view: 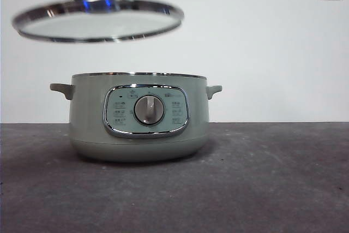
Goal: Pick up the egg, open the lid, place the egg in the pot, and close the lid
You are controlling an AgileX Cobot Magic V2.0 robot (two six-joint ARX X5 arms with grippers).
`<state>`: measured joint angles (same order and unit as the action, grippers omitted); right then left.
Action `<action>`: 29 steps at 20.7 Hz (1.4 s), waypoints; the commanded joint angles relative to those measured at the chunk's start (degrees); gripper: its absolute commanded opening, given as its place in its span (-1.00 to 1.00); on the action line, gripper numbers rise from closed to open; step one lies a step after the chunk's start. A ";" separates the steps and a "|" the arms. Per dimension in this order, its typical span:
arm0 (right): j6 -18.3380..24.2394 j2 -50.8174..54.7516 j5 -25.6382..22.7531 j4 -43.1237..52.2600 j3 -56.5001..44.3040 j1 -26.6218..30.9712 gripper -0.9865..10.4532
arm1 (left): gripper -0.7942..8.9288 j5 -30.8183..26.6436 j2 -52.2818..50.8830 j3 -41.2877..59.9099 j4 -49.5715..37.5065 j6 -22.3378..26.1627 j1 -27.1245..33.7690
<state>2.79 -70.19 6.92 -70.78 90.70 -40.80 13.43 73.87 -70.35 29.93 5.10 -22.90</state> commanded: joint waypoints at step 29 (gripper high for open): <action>-15.26 30.67 -4.00 3.30 -34.51 -0.13 -0.24 | -0.85 -5.99 22.73 -13.79 -7.93 1.11 -3.45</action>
<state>-12.08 -39.66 3.01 -67.70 56.75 -40.82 7.84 97.01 -83.26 23.73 5.93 -26.30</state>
